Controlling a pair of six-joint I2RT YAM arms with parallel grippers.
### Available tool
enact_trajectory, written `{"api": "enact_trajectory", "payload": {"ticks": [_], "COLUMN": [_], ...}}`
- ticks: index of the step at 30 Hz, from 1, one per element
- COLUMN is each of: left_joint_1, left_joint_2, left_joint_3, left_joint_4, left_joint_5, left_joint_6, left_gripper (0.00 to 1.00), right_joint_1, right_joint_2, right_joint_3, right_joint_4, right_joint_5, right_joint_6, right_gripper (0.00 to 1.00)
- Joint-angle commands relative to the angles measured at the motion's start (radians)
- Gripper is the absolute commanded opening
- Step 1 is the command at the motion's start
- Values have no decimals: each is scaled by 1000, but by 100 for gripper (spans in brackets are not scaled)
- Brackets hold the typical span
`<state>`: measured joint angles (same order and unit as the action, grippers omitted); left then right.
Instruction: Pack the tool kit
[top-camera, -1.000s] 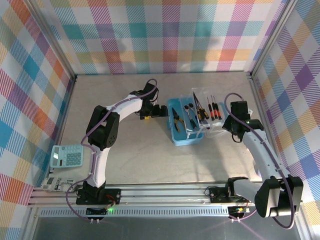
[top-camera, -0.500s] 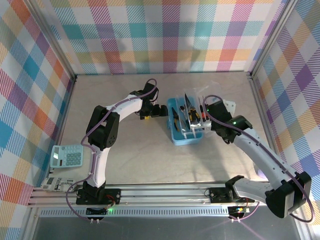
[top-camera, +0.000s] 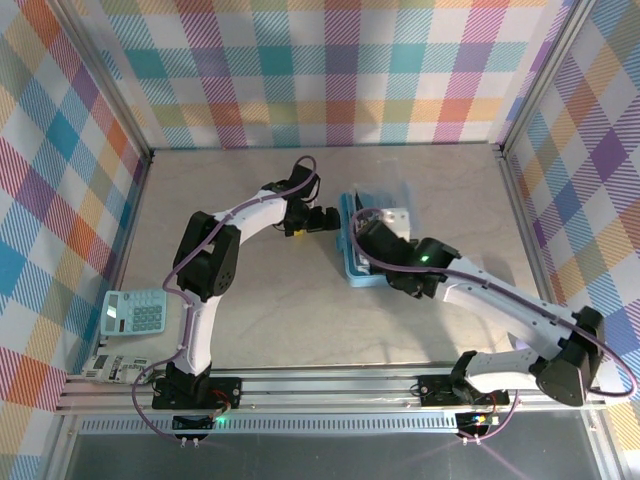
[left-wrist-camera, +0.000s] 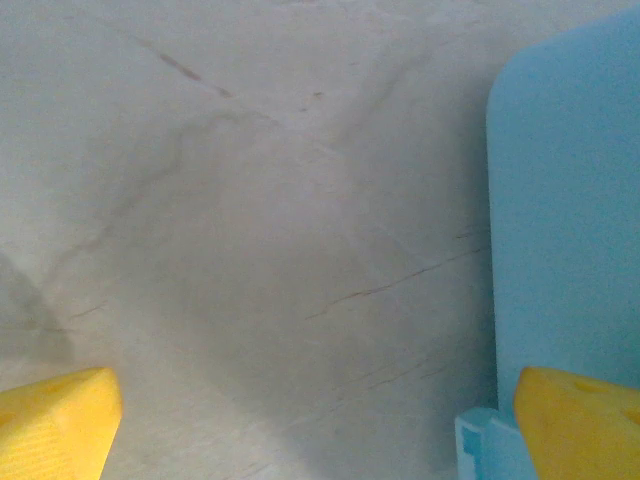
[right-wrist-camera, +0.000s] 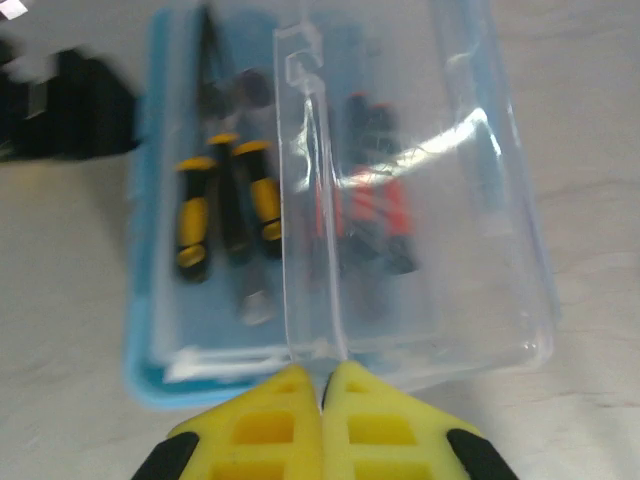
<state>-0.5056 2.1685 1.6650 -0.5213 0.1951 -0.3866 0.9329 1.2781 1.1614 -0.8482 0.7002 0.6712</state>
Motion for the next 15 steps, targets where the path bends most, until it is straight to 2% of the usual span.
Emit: {"api": "enact_trajectory", "payload": {"ticks": [1,2,4,8,9,10,12,14,15], "left_joint_1": [-50,-51,-51,-50,-50,-47,-38,-19,-11], "left_joint_2": [-32,-33,-34,-45,-52,-66,-106,-165,-190], "left_joint_3": [-12,-16,-22,-50,-61,-79,-128,-187,-214], "left_joint_4": [35,34,33,37,36,39,54,70,77], "left_joint_5": [70,67,65,52,47,38,28,21,23], "left_joint_6": [2,2,2,0,0,0,-1,-2,2], "left_gripper": [100,100,100,100,100,100,100,100,100], "right_joint_1": [39,52,70,80,76,60,-11,-149,-229], "right_joint_2": [31,32,24,-35,-54,-76,-113,-134,-138], "right_joint_3": [27,31,39,51,53,57,61,56,49], "right_joint_4": [52,48,34,0,-4,-9,-13,-3,10], "right_joint_5": [-69,-67,-62,-65,-64,-73,-143,-300,-374], "right_joint_6": [68,74,83,66,44,12,-66,-169,-206], "right_gripper": [0,2,20,39,45,55,75,98,99]}}
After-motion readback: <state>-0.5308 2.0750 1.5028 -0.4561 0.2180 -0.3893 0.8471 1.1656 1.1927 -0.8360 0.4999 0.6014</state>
